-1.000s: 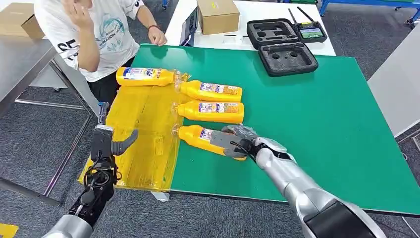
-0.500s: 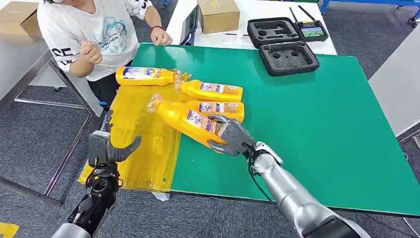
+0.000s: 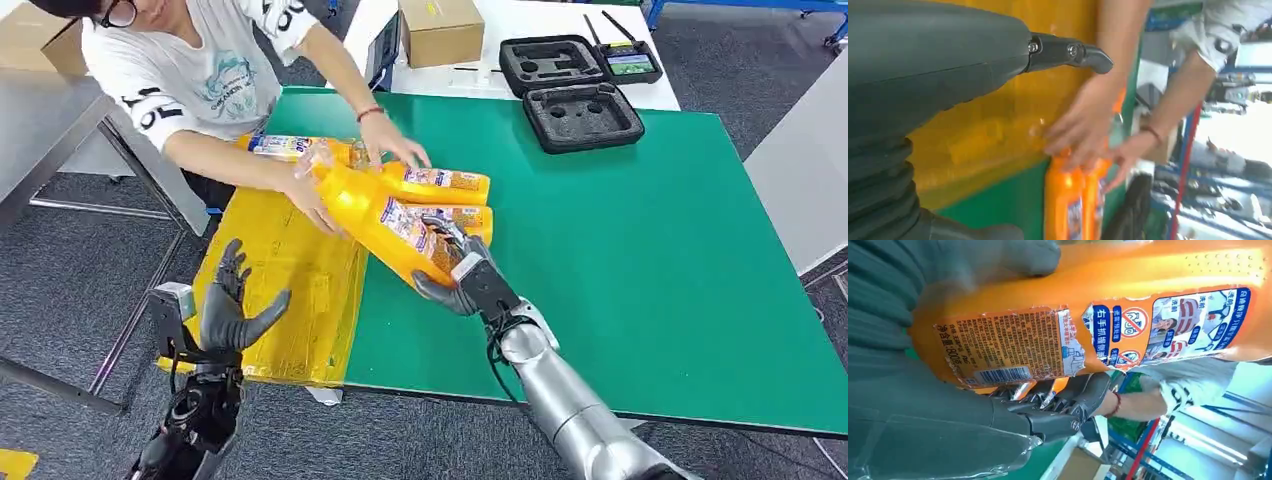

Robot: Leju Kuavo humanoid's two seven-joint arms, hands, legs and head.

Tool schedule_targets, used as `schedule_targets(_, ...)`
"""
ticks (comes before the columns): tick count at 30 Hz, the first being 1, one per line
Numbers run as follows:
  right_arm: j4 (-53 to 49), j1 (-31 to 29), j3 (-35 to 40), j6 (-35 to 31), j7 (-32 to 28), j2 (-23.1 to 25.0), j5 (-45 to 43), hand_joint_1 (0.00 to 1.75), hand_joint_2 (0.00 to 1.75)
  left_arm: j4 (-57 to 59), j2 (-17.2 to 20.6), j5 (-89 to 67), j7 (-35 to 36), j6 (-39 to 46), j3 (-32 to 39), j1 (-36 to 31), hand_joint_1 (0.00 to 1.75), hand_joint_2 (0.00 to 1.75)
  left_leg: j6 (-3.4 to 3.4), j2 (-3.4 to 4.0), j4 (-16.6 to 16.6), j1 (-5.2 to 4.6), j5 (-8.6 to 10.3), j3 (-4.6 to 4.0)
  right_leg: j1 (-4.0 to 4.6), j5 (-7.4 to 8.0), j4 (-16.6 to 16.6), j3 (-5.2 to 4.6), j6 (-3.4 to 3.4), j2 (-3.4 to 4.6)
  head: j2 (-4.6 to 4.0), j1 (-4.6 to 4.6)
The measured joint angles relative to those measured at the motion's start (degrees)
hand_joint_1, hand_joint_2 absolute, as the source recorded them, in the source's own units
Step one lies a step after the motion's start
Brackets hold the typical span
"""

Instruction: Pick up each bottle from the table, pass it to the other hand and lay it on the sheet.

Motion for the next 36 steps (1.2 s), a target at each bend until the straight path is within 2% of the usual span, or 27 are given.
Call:
schedule_targets(6,-0.24,0.83,-0.02,-0.2,-0.2,0.0,-0.42,1.75,1.75,-3.4,0.02,0.63,0.33,-1.07,-0.59,1.27,0.0,1.75,0.0,0.0,0.0,0.0,0.0,0.0,0.0,0.0,0.0,0.0,0.0,0.0,-0.02,-0.02)
schedule_targets(13,-0.2,3.83,0.0,0.48,-2.62,1.2,-1.33,1.75,1.75,-4.3,0.17,6.27,5.18,-12.06,-5.33,0.85,0.0,1.75,0.0,-0.02,0.0,0.0,0.0,0.0,-0.01,0.0,0.0,-0.01,0.0,-0.01,0.0,-0.04)
schedule_targets(24,-0.59,10.71,1.97,0.59,-2.64,5.75,1.92,1.75,1.75,3.75,-0.9,10.78,7.13,-15.91,-14.03,-10.78,0.0,1.75,-0.03,0.05,-0.01,0.01,-0.02,0.03,0.01,0.02,-0.01,-0.05,-0.02,0.09,0.0,-0.02)
schedule_targets(36,-0.22,10.74,1.7,1.07,-2.21,6.14,3.67,1.75,1.75,8.68,-1.73,13.9,6.99,-18.97,-15.74,-14.07,0.0,1.75,-0.02,0.04,0.01,0.0,-0.01,0.0,0.0,0.02,-0.01,-0.07,-0.01,0.1,0.0,-0.02)
